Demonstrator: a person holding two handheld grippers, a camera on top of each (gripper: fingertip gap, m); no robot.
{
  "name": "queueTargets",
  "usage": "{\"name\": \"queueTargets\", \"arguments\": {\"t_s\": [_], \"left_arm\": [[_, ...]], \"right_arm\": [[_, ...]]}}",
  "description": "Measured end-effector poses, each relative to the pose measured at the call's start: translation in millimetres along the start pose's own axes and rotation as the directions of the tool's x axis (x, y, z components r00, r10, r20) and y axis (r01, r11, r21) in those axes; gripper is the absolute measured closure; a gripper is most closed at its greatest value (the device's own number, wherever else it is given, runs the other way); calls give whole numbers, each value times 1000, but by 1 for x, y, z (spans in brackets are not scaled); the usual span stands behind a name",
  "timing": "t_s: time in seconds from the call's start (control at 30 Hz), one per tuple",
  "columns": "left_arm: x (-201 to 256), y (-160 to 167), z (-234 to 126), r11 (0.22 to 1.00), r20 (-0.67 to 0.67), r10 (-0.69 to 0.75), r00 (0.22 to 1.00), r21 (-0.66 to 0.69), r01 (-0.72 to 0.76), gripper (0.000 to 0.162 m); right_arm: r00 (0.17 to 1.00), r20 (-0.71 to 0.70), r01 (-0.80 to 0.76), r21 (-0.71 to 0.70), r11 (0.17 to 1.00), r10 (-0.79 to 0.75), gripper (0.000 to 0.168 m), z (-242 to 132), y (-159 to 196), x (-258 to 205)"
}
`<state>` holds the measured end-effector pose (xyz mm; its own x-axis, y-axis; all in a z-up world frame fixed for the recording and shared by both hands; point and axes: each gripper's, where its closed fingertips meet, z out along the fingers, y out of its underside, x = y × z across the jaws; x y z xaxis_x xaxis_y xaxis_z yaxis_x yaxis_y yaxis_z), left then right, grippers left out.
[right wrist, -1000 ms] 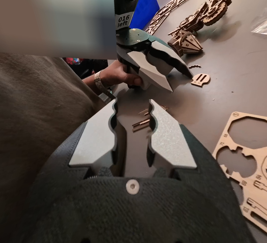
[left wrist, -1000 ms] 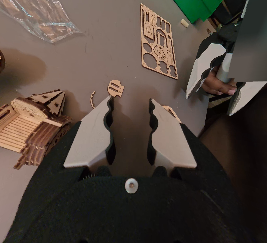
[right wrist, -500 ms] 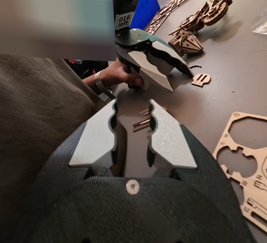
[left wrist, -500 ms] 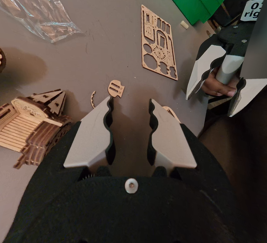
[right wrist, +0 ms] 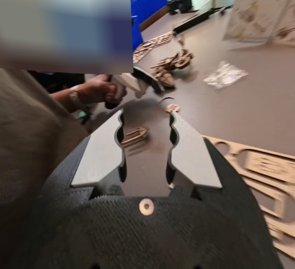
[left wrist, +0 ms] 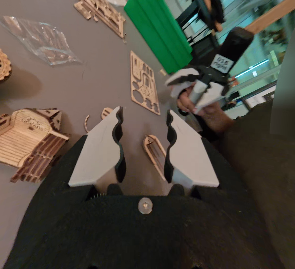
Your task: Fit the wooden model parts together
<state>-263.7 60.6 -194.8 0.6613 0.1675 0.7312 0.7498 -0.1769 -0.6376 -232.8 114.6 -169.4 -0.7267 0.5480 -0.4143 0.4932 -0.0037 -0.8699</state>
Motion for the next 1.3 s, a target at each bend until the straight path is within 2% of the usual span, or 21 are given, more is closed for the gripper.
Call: {"name": "queueTargets", "arguments": {"t_s": [0.07, 0.13, 0.2, 0.3, 0.37, 0.47, 0.6, 0.67, 0.7, 0.77, 0.83, 0.87, 1.0, 1.1, 1.2, 1.3], "left_arm": [[19, -10, -4, 998, -120, -8, 993, 61, 15, 100], [34, -20, -8, 993, -202, -11, 979, 116, 35, 98], [40, -22, -10, 991, -216, 17, 976, 134, 12, 98], [40, -18, -7, 993, -168, 78, 983, 106, -61, 98], [47, -18, -5, 992, -190, 79, 979, 110, -59, 98], [53, -13, -1, 994, -204, 75, 976, 97, -56, 98], [56, -4, 3, 992, -177, 118, 977, 68, -107, 98], [54, -1, 2, 991, -156, 126, 980, 60, -118, 98], [52, -1, 1, 991, -149, 125, 981, 62, -117, 98], [53, -1, -3, 991, -152, 116, 982, 77, -105, 98], [55, -1, -7, 991, -162, 106, 981, 93, -92, 98], [56, -1, -9, 991, -161, 107, 981, 97, -92, 98], [59, 3, -11, 989, -150, 126, 981, 97, -112, 98], [64, 3, -11, 987, -152, 138, 979, 107, -123, 98], [61, 4, -7, 986, -108, 138, 985, 109, -126, 99], [69, -2, -2, 983, -126, 105, 987, 162, -84, 100]], "right_arm": [[993, -50, 98, -111, 989, -104, 94, -11, -2, 18], [957, -5, 271, -340, 901, -290, 83, -25, 12, 28], [844, 84, 497, -492, 715, -529, 81, -37, 18, 42], [675, 282, 695, -551, 461, -682, 71, -40, 22, 54], [632, 404, 741, -567, 361, -662, 69, -36, 28, 60], [657, 542, 724, -647, 237, -524, 59, -38, 50, 76], [661, 627, 717, -690, 100, -411, 51, -43, 74, 93], [628, 637, 725, -687, 39, -448, 46, -44, 80, 103], [608, 639, 733, -680, 23, -472, 50, -44, 81, 105], [626, 613, 715, -698, 41, -482, 54, -46, 82, 103], [654, 581, 697, -712, 87, -486, 71, -51, 82, 99], [679, 549, 677, -725, 126, -488, 75, -53, 83, 98], [768, 402, 579, -770, 270, -499, 75, -58, 81, 100], [795, 286, 544, -727, 419, -535, 75, -54, 64, 93], [821, 89, 490, -619, 615, -565, 75, -46, 20, 78], [874, -114, 373, -467, 802, -472, 75, -36, -18, 49]]}}
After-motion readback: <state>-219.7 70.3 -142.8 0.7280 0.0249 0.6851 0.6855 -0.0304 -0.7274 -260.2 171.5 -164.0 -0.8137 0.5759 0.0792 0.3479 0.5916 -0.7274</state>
